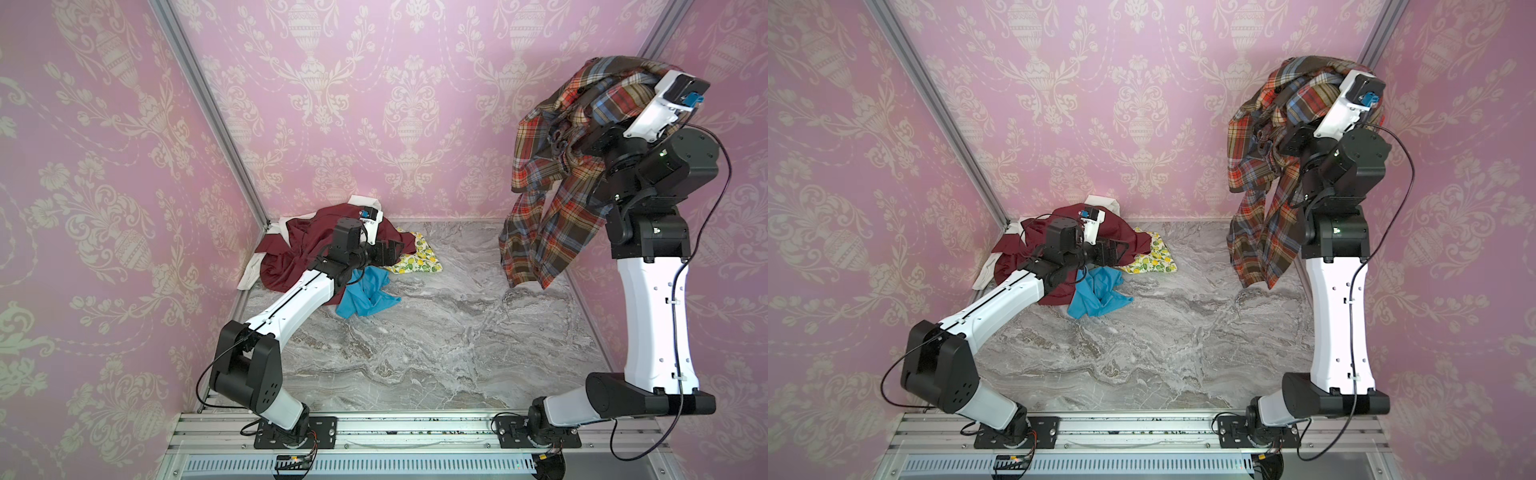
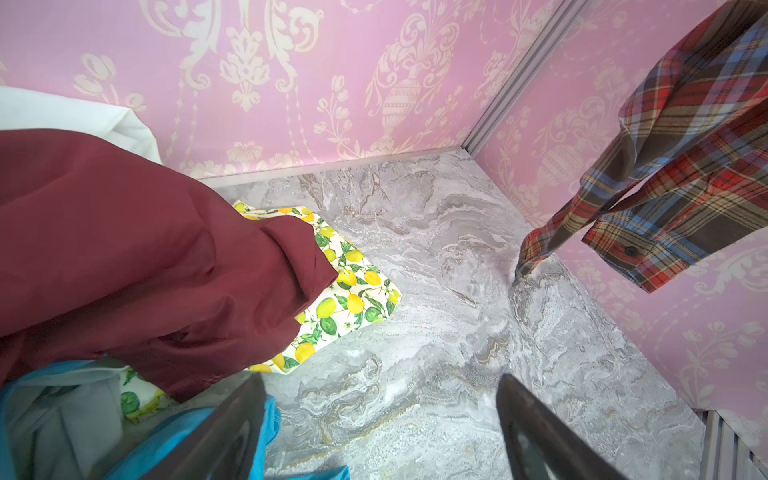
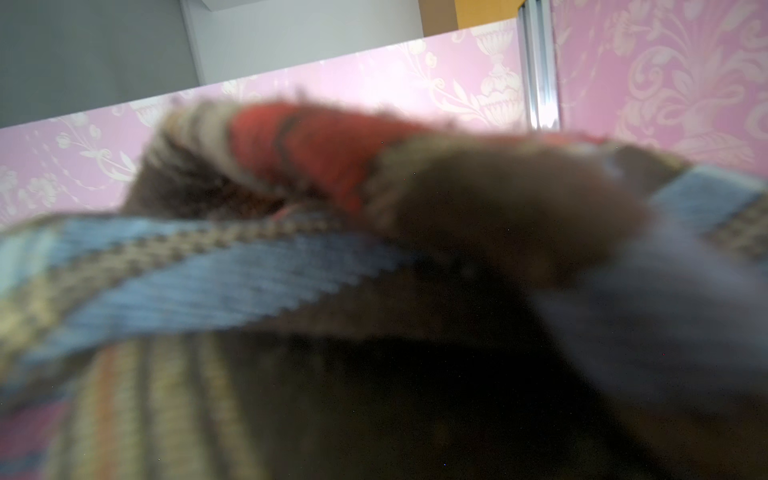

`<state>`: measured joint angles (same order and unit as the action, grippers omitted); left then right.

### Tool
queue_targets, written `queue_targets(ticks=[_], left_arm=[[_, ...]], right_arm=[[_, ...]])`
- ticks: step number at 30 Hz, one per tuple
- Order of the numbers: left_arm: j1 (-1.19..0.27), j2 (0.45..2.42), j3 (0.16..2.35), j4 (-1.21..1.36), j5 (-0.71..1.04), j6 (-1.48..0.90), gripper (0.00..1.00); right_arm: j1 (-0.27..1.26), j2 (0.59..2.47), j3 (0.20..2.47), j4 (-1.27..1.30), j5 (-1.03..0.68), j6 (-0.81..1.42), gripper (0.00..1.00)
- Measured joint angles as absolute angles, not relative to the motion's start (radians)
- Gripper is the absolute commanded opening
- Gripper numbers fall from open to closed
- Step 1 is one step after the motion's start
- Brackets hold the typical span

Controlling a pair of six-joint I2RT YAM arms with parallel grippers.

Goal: Pick out a specific cloth from the pile
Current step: 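Lower the plaid shirt onto the empty table area with the right gripper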

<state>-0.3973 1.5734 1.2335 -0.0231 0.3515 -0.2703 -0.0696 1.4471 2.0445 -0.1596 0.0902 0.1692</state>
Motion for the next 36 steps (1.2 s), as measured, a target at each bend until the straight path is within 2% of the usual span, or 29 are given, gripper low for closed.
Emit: queue_targets(ticks=[9,15,25,36], left_arm=[[-0.443,1.600,1.248,-0.022,0.348,-0.270,0.87],[-0.448,1.600,1.245,-0.014,0.347,-0.270,0.87],[-0.449,1.605,1.203,0.014,0.332,-0.271,0.86],[-0.450,1.632,1.199,0.037,0.330,-0.272,0.86]], right_arm=[[-0.090,1.288,1.649,-0.112,0.075,0.209,0.00],[-0.090,1.256,1.398,-0.032,0.052,0.267,0.00],[-0.089,1.167,1.136,0.048,0.071,0.285,0.00],[-0.110,1.009,0.841,-0.019,0.150,0.308,0.00]])
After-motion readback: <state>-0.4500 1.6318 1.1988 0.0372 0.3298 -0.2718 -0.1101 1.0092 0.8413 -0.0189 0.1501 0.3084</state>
